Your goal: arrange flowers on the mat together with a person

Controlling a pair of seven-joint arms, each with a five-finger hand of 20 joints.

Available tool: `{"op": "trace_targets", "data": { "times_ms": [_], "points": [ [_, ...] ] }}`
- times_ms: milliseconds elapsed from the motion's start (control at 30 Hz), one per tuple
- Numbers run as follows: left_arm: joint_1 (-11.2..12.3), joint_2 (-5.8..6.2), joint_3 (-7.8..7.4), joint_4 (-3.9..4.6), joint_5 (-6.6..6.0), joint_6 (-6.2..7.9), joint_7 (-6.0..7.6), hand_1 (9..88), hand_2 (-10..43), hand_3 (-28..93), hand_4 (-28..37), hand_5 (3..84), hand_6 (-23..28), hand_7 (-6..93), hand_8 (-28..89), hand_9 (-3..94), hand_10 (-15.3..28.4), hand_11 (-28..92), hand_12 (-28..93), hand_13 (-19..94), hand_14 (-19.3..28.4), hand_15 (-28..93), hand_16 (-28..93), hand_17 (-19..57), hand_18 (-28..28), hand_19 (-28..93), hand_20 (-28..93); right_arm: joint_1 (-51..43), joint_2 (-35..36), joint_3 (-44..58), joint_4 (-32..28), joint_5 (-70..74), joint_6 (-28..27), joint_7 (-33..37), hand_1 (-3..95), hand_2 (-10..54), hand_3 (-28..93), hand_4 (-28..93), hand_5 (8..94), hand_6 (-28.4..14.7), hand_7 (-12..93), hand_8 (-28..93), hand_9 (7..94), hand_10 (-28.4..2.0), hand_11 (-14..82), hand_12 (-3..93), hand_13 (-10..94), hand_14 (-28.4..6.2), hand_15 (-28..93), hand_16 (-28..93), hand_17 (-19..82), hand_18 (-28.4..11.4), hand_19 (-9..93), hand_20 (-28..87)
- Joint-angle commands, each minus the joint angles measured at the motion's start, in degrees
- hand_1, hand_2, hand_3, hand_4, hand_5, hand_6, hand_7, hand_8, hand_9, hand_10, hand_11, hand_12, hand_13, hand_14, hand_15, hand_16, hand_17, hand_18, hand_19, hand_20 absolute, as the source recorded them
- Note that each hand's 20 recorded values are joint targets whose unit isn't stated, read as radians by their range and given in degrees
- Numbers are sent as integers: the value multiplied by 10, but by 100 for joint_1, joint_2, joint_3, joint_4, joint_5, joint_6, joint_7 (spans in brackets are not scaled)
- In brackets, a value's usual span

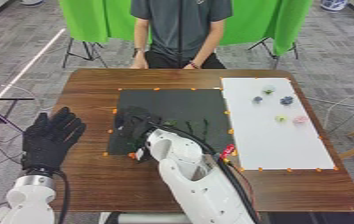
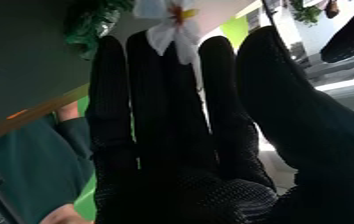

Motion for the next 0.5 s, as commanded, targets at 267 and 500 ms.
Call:
{"op": "trace_targets", "data": {
  "times_ms": [267, 500],
  "points": [
    [82, -60, -70, 19, -27, -44, -132, 321, 113, 728, -271, 576, 87, 236, -80, 543, 165, 278, 201, 430, 182, 522, 29, 1, 190, 421, 279, -36, 196, -166, -82, 247, 667, -24, 436, -95, 806, -283, 596, 3, 343, -191, 553, -117, 158, 117, 429, -112, 292, 79, 265, -141, 550, 53],
    [25, -99, -36, 56, -20, -31, -156, 321, 113, 729, -272, 574, 85, 237, -79, 543, 165, 279, 201, 429, 183, 522, 28, 1, 190, 422, 279, -27, 257, -273, -133, 439, 791, -65, 428, -95, 809, -283, 576, 2, 321, -193, 551, -115, 156, 115, 423, -117, 296, 75, 255, -145, 554, 53]
  ]
}}
